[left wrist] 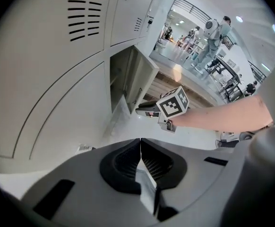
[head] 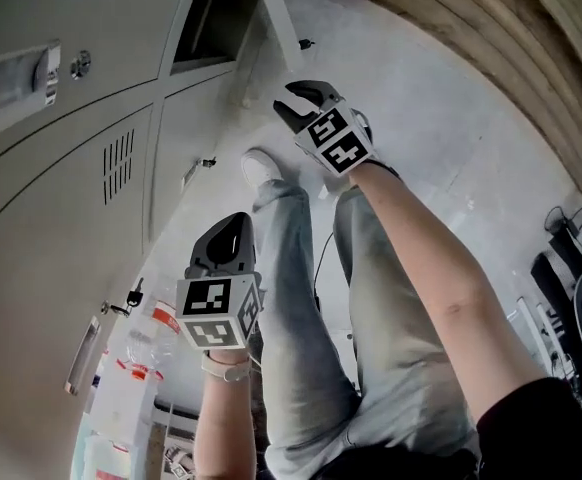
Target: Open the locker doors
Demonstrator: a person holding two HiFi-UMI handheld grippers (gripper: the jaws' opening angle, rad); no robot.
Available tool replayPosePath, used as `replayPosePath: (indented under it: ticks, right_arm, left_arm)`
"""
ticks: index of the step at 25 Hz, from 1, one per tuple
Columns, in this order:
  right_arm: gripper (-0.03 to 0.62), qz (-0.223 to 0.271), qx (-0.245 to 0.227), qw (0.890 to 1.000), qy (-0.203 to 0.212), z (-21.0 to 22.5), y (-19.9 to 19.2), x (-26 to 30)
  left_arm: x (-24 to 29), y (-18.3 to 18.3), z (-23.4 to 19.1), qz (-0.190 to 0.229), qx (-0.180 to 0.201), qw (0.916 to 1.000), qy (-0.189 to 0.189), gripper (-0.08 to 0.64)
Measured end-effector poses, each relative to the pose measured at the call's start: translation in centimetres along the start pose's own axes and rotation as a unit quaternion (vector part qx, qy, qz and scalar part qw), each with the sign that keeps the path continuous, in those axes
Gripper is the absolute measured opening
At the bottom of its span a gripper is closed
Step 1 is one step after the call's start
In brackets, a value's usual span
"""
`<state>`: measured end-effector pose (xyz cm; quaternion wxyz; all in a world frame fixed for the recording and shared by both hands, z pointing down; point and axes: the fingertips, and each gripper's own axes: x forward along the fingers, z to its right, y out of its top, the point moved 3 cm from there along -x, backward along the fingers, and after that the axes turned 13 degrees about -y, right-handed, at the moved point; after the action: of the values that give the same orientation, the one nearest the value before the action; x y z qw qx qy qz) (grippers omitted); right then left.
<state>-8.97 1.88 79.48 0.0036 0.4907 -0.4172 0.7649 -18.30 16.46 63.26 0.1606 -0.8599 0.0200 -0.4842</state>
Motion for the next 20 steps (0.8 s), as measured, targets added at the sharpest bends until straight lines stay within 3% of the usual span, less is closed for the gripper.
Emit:
replayPosePath:
  ticks: [6,14,20]
  right_arm:
    - [0.152,-0.008,-0.080,0.994,0.068,-6.9,-0.9,-0.3]
    - [0.184,0.006,-0.186,0.971,0.153,-16.9,-2.4,1.6]
    - [0.196,0.020,-0.194,0.963,0.185,-22.9,-2.3,3.4]
  left_arm:
    - [-1.3,-3.4,0.1,0.019,-0.052,0.9982,0.022,0.019]
    - [-1.2,-6.3,-1.7,0.000,-0.044,0.9989,0.013,0.020]
    - [-1.6,-9.0,-3.6,-0.025,-0.036,0.9990,-0.002,0.020]
